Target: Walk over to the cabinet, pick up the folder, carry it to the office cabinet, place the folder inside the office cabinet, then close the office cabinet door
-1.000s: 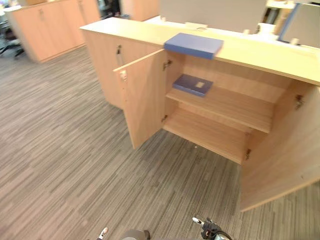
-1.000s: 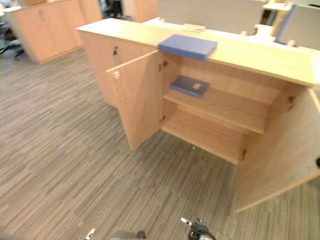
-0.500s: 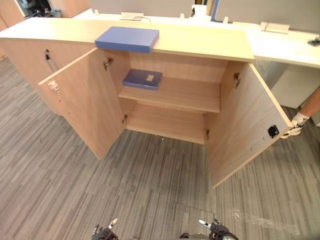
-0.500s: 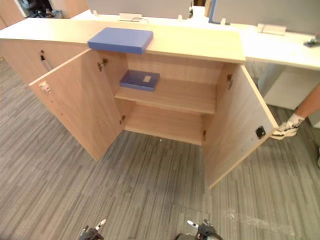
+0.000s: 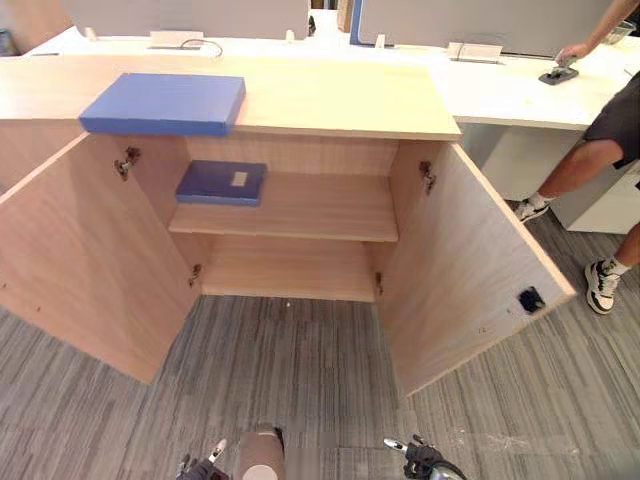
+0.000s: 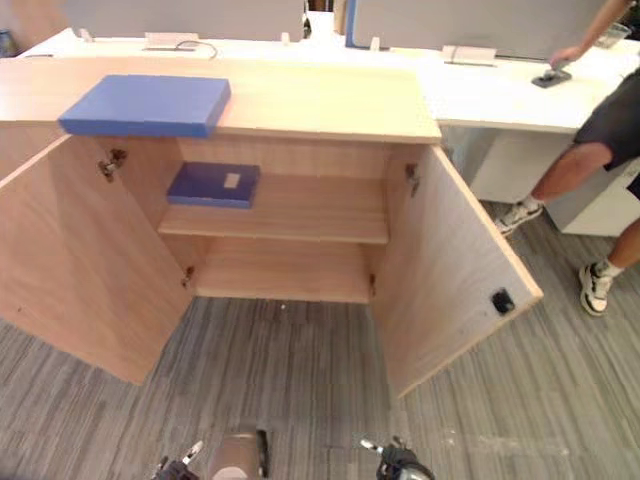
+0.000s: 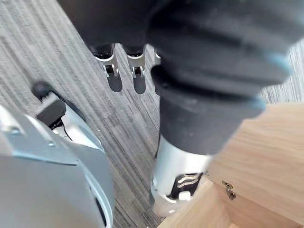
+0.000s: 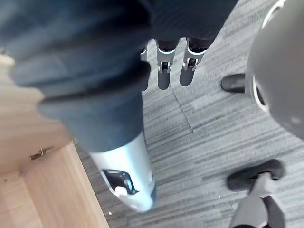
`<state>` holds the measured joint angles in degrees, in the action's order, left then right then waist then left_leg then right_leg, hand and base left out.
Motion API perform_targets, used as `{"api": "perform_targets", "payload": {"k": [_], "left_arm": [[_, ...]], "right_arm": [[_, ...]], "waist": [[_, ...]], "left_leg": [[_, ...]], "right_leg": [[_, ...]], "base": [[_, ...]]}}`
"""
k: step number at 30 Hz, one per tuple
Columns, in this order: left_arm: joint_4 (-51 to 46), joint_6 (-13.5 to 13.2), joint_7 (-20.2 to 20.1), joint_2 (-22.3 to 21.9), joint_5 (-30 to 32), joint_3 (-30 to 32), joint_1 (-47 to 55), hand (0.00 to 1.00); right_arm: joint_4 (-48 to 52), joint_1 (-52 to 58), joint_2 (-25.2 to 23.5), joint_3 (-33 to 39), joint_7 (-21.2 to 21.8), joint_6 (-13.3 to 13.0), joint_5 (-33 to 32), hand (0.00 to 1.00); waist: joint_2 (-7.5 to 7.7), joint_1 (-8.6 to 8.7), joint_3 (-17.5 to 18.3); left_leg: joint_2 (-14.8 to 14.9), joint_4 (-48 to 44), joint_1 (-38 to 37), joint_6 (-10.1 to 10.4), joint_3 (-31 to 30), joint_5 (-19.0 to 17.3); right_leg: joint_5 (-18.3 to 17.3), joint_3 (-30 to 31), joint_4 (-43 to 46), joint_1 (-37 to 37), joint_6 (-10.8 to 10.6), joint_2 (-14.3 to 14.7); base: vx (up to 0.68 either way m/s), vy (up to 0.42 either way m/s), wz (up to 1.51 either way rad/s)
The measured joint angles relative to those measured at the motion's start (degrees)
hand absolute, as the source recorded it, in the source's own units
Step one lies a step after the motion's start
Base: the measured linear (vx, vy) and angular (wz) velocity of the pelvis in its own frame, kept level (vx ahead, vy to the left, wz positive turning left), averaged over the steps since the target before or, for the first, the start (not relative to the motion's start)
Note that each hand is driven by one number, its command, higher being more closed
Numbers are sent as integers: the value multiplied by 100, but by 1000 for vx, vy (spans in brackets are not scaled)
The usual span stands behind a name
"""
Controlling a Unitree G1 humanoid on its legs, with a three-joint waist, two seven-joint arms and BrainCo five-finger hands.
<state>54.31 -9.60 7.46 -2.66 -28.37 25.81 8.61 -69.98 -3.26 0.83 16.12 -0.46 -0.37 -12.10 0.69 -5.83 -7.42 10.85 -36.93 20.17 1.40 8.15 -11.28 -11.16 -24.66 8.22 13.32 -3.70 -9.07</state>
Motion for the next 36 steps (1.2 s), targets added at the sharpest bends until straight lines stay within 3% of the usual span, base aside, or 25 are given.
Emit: {"api": "perform_targets", "payload": {"k": [1, 2, 3, 6, 10, 12, 13, 14, 15, 16, 17, 19, 21, 23, 24, 25, 27, 28, 29, 36], "left_arm": [[15, -5, -6, 81, -47, -28, -43, 0], [-48, -20, 5, 208, -46, -86, -64, 0], [-96, -34, 9, 228, -50, -115, -77, 0], [-97, -46, 34, 226, -137, -182, -175, 0], [-76, -65, 64, 157, -146, -196, -156, 0], [-63, -77, 94, 118, -144, -225, -135, 0], [-64, -77, 103, 95, -140, -260, -91, 0], [-59, -75, 122, 36, -126, -300, -11, 0], [-61, -77, 123, 32, -98, -333, 56, 0], [-60, -78, 123, 51, -36, -438, 153, 0], [-37, -70, 110, 91, 36, -537, 215, 0], [-37, -56, 83, 119, 205, -608, 269, 0], [-32, -39, 47, 125, 320, -673, 389, 0], [19, -12, -5, 159, 336, -741, 395, 0], [32, 2, -39, 195, 334, -893, 361, 0], [32, 2, -44, 195, 334, -910, 351, 0], [32, 0, -144, 196, 334, -940, 299, 0], [29, -2, -171, 214, 333, -938, 307, 0], [24, -3, -226, 216, 332, -887, 308, 0], [19, 11, -266, 35, 336, -415, 353, 0]], "right_arm": [[-7, -46, -85, -36, -10, 10, -5, 0], [-32, -105, -185, -176, 27, 15, -5, 0], [-50, -174, -201, -222, 34, 14, -5, 0], [-56, -283, -209, -222, 25, 7, -7, 0], [-79, -370, -218, -222, 33, 3, 149, 0], [-103, -321, -145, -215, 29, 27, 239, 0], [-127, -242, -29, -212, 30, 43, 297, 0], [-146, -124, 84, -173, 31, 48, 367, 0], [-166, -70, 103, -146, 31, 57, 409, 0], [-100, 32, 128, -148, 39, 90, 432, 0], [14, 79, 128, -161, 41, 91, 432, 0], [51, 98, 113, -171, 42, 84, 431, 0], [63, 54, 33, -174, 46, 78, 431, 0], [60, -6, 23, -187, 102, 64, 437, 0], [61, -58, 23, -196, 113, 53, 436, 0], [62, -62, 24, -195, 114, 51, 436, 0], [63, -102, -39, -212, 117, 42, 432, 0], [63, -99, -69, -212, 117, 42, 432, 0], [65, -65, -109, -238, 125, 37, 435, 0], [175, -39, -377, -290, 148, 36, 462, 0]], "waist": [[151, -44, -57], [286, -5, -14], [310, -17, 0], [327, -17, -17], [261, -69, 38], [270, -110, 97], [213, -107, 132], [120, -95, 185], [57, -96, 218], [36, -62, 245], [21, 30, 278], [22, 67, 350], [-4, 75, 390], [-35, 84, 358], [-96, 116, 293], [-108, 123, 284], [-91, 138, 241], [-36, 138, 240], [53, 133, 274], [17, 83, 375]], "left_leg": [[-233, 581, -212, -18, 116, 492], [-390, 847, -268, -84, 130, 536], [-440, 960, -295, -98, 84, 564], [-873, 1348, -581, -211, -40, 654], [-1209, 1581, -688, -231, -242, 683], [-1456, 1683, -689, -271, -289, 649], [-1674, 1763, -753, -466, -355, 477], [-1820, 2022, -969, -518, -418, 464], [-1886, 2264, -1178, -485, -417, 506], [-1998, 2700, -1577, -511, -422, 631], [-2086, 2940, -1860, -573, -415, 795], [-2165, 3126, -2138, -743, -458, 843], [-2156, 3271, -2279, -769, -460, 864], [-2066, 3261, -2378, -830, -550, 901], [-1941, 3261, -2455, -812, -636, 890], [-1917, 3261, -2470, -810, -656, 889], [-1828, 3275, -2654, -713, -854, 830], [-1863, 3300, -2710, -684, -899, 810], [-1924, 3411, -2794, -669, -950, 798], [-1571, 3409, -2610, -417, -908, 649]], "right_leg": [[-212, 75, 109, 86, -346, -257], [-228, 98, -12, -6, -351, -273], [-197, 105, -71, -46, -302, -206], [29, 19, -337, -13, -154, -120], [410, -187, -494, 0, -482, -305], [399, -221, -535, -33, -614, -521], [314, -215, -318, -61, -744, -746], [299, -190, 294, -272, -723, -978], [283, -214, 775, -430, -663, -1143], [218, -391, 1927, -730, 17, -1591], [279, -694, 3011, -957, 553, -2008], [354, -860, 3759, -1195, 671, -2265], [279, -862, 3749, -1420, 549, -2105], [20, -706, 3185, -1558, 177, -1519], [-52, -568, 2700, -1601, 76, -1009], [-52, -561, 2611, -1607, 75, -932], [-1, -389, 1791, -1590, 95, -360], [154, -346, 1571, -1591, 260, -302], [214, -379, 1328, -1549, 256, -315], [518, -371, 125, -1239, 326, 349]], "base": [[397, 379, 5], [207, 180, 11], [200, 159, 34], [100, 65, 53], [45, 38, 16], [48, 116, -6], [101, 234, -16], [115, 260, -20], [141, 293, -16], [154, 325, 5], [152, 291, 22], [140, 168, 29], [136, 79, 5], [256, 15, 11], [213, -34, 20], [162, -52, 28], [102, -52, 36], [88, -78, 35], [104, -95, 18], [82, -119, -6]]}}
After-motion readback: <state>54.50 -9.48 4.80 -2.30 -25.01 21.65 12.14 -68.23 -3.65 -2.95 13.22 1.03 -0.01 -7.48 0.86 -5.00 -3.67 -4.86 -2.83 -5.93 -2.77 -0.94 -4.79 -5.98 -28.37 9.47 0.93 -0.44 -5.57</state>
